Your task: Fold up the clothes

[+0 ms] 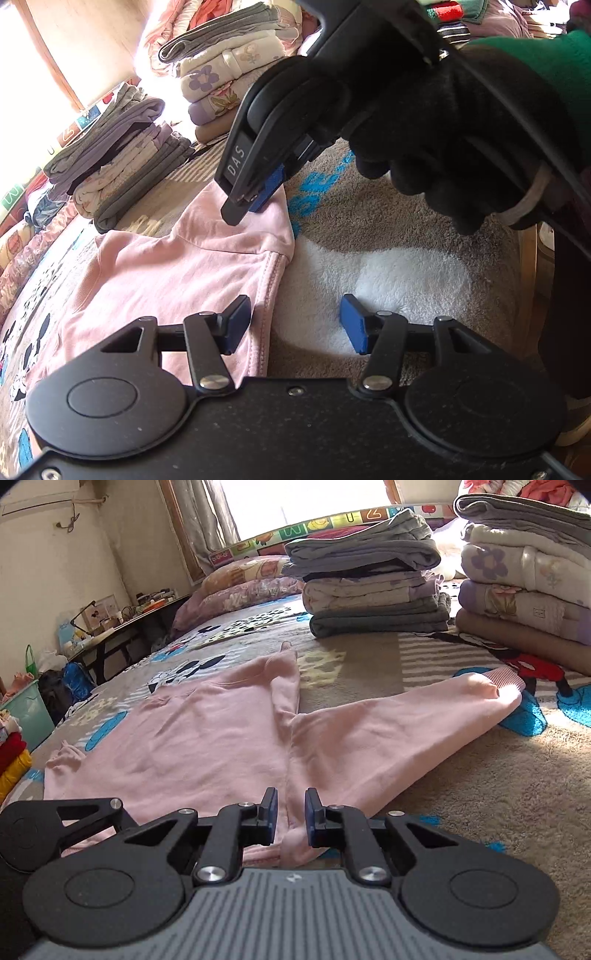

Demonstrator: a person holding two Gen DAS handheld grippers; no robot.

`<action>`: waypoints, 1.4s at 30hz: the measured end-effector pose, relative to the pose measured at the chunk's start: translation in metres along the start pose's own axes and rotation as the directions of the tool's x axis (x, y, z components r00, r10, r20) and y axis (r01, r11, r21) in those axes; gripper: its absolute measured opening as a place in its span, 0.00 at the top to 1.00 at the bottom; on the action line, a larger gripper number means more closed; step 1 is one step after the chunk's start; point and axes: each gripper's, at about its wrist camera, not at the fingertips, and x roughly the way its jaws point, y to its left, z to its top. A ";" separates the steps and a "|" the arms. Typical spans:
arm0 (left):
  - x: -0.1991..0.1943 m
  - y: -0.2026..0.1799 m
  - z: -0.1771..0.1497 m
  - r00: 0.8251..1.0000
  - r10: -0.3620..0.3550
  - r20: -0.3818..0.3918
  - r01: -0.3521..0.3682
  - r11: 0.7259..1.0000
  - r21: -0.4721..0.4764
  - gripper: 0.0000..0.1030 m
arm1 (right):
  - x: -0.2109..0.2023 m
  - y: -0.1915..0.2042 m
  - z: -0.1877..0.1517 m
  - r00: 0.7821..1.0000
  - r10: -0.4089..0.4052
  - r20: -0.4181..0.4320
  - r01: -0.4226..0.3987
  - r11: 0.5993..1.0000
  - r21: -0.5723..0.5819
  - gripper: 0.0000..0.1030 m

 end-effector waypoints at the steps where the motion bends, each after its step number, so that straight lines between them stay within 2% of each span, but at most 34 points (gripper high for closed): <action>1: 0.000 0.001 0.000 1.000 -0.007 0.000 0.007 1.000 -0.011 0.48 | 0.004 -0.006 0.004 1.000 -0.008 0.013 0.008 1.000 0.029 0.81; 3: 0.000 0.005 -0.001 1.000 -0.021 -0.001 0.021 0.999 -0.032 0.48 | 0.013 -0.023 0.009 0.999 -0.027 0.028 0.024 0.993 0.115 0.80; 6: 0.000 0.006 -0.001 1.000 -0.031 -0.002 0.031 0.999 -0.033 0.48 | 0.017 -0.050 0.011 0.996 -0.069 0.057 0.053 0.969 0.240 0.85; 17: -0.001 0.008 -0.003 0.998 -0.056 0.000 0.056 0.997 -0.061 0.42 | 0.014 -0.132 0.034 0.973 -0.201 0.117 0.130 0.887 0.442 0.81; 19: -0.001 0.007 -0.003 0.998 -0.059 0.000 0.059 0.996 -0.063 0.42 | 0.013 -0.139 0.039 0.968 -0.209 0.137 0.125 0.880 0.459 0.78; 22: -0.001 0.009 -0.003 0.998 -0.064 -0.001 0.063 0.995 -0.071 0.40 | 0.017 -0.135 0.048 0.973 -0.168 0.157 0.086 0.899 0.429 0.77; 25: 0.000 0.011 -0.003 0.998 -0.069 -0.001 0.069 0.994 -0.084 0.39 | 0.034 -0.127 0.058 0.977 -0.199 0.074 0.164 0.929 0.333 0.78; 26: 0.000 0.011 -0.003 0.997 -0.072 -0.001 0.072 0.994 -0.087 0.39 | 0.038 -0.131 0.060 0.972 -0.230 0.049 0.202 0.924 0.324 0.78; 27: 0.000 0.011 -0.003 0.997 -0.074 -0.001 0.073 0.994 -0.086 0.39 | 0.041 -0.135 0.062 0.966 -0.258 0.026 0.237 0.919 0.316 0.84; 29: 0.000 0.012 -0.003 0.997 -0.076 -0.001 0.076 0.993 -0.085 0.38 | 0.037 -0.138 0.066 0.961 -0.274 0.045 0.244 0.911 0.332 0.85; 30: 0.000 0.012 -0.003 0.997 -0.077 -0.001 0.076 0.993 -0.085 0.38 | 0.035 -0.135 0.069 0.958 -0.282 0.055 0.251 0.915 0.316 0.82; 31: 0.000 0.012 -0.003 0.997 -0.077 -0.002 0.077 0.993 -0.085 0.38 | 0.032 -0.128 0.070 0.959 -0.272 0.076 0.238 0.922 0.304 0.78; 34: -0.001 0.012 -0.003 0.997 -0.079 -0.002 0.079 0.993 -0.085 0.38 | 0.028 -0.102 0.070 0.973 -0.205 0.106 0.175 0.954 0.242 0.77; 37: -0.002 0.012 -0.004 0.997 -0.081 -0.002 0.081 0.993 -0.085 0.38 | 0.033 -0.065 0.065 0.993 -0.075 0.089 0.062 0.989 0.137 0.77; 40: -0.002 0.012 -0.004 0.996 -0.086 -0.003 0.086 0.992 -0.090 0.38 | 0.041 -0.030 0.056 0.998 0.046 0.043 -0.048 0.998 0.045 0.78; 41: -0.003 0.012 -0.005 0.996 -0.088 -0.004 0.087 0.992 -0.092 0.38 | 0.048 -0.020 0.052 1.000 0.027 0.009 -0.027 1.000 -0.006 0.78; 42: -0.003 0.013 -0.005 0.996 -0.091 -0.004 0.090 0.991 -0.096 0.38 | 0.054 -0.019 0.050 0.999 -0.027 -0.019 0.026 0.999 -0.027 0.78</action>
